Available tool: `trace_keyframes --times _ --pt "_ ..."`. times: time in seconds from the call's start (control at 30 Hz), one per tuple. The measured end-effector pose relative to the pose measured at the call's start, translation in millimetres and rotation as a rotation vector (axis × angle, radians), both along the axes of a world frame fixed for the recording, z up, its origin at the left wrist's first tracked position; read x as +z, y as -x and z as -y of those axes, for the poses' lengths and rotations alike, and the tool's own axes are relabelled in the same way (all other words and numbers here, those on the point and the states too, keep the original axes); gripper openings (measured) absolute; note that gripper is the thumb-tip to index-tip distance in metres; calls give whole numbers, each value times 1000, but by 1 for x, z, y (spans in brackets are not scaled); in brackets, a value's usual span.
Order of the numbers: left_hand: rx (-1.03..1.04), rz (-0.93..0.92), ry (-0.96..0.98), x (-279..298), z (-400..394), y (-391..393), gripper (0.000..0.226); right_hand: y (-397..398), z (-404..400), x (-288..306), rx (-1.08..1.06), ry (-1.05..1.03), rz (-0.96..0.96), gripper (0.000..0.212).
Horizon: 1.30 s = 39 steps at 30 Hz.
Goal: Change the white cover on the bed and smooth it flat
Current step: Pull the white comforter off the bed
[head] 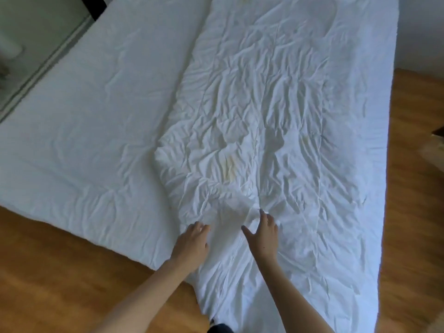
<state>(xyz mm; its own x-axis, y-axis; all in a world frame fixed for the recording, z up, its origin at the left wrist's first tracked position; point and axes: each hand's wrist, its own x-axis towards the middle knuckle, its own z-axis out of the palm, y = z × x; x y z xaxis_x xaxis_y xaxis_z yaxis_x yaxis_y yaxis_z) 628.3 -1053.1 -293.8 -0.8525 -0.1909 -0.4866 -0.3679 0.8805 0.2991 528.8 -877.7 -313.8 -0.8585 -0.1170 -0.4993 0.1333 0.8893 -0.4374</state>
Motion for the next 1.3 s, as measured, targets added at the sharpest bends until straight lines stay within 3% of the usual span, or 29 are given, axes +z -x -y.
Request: trace_keyframes --times 0.1,0.17,0.27,0.37,0.5,0.6,0.77,0.83,0.93,1.0,1.07,1.2,1.3 --pt "-207 -164 68 -34 11 64 60 41 13 -24 56 -82 -85 97" --pt "-343 -204 128 -53 12 99 72 60 17 -46 75 -83 10 102" --pt "-542 -226 181 -80 20 132 82 68 24 -71 40 -12 266 89" --pt "-636 -139 126 -103 35 131 81 53 40 -74 55 18 368 74" --pt "-730 -224 80 -95 68 94 48 6 70 -53 13 115 462 55" --pt "-775 -228 43 -77 115 37 49 -48 113 -35 25 185 508 44" --pt "-688 -73 -84 -43 235 -103 63 -178 237 -14 140 259 745 51" --pt "-641 -46 -115 -23 279 -156 64 -236 290 -3 160 243 749 50" --pt "-659 -191 -110 6 340 -198 36 -295 362 18 130 300 717 48" --pt "-628 -250 -27 14 375 -204 36 -308 396 31 131 314 668 48" --pt "-604 -163 78 18 393 -202 39 -310 413 44 169 298 634 49" --pt "-668 283 298 15 370 -213 56 -303 388 51 305 206 583 65" --pt "-649 297 241 12 326 -222 61 -287 331 48 176 148 501 58"
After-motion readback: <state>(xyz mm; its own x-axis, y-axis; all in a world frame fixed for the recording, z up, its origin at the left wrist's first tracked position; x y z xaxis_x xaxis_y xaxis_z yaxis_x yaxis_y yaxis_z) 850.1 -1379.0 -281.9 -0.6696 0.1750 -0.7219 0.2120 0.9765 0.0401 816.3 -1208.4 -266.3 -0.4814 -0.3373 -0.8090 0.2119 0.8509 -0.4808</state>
